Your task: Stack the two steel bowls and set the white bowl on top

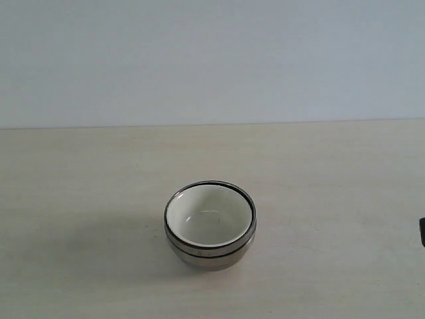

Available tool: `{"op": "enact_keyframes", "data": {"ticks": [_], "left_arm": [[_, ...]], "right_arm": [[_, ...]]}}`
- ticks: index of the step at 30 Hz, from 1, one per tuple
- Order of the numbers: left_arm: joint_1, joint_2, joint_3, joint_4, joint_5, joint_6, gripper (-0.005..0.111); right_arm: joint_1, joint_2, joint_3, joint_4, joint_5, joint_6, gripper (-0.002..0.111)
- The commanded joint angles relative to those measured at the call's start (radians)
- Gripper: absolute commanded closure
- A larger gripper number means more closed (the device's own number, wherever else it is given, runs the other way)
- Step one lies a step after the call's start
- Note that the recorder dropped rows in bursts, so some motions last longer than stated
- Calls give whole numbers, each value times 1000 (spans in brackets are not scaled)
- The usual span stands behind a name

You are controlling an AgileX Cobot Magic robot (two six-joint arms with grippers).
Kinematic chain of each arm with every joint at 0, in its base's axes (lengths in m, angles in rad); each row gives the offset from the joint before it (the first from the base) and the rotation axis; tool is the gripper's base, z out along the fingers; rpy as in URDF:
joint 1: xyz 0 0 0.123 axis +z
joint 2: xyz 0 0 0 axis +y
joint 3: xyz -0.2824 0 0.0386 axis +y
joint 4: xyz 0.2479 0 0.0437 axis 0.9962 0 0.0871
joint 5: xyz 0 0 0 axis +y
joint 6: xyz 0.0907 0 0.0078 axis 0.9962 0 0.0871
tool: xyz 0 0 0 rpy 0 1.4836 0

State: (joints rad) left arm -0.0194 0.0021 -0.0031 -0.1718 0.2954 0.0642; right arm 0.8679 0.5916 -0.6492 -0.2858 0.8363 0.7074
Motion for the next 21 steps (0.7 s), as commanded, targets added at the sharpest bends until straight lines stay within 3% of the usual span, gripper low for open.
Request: {"op": "enact_keyframes", "data": {"ticks": [1, 21], "left_arm": [[3, -2, 3, 5, -2, -10, 103], [3, -2, 3, 5, -2, -10, 103]], "right_arm": [[2, -12, 0, -1, 5, -2, 108], [2, -12, 0, -14, 1, -2, 108]]}}
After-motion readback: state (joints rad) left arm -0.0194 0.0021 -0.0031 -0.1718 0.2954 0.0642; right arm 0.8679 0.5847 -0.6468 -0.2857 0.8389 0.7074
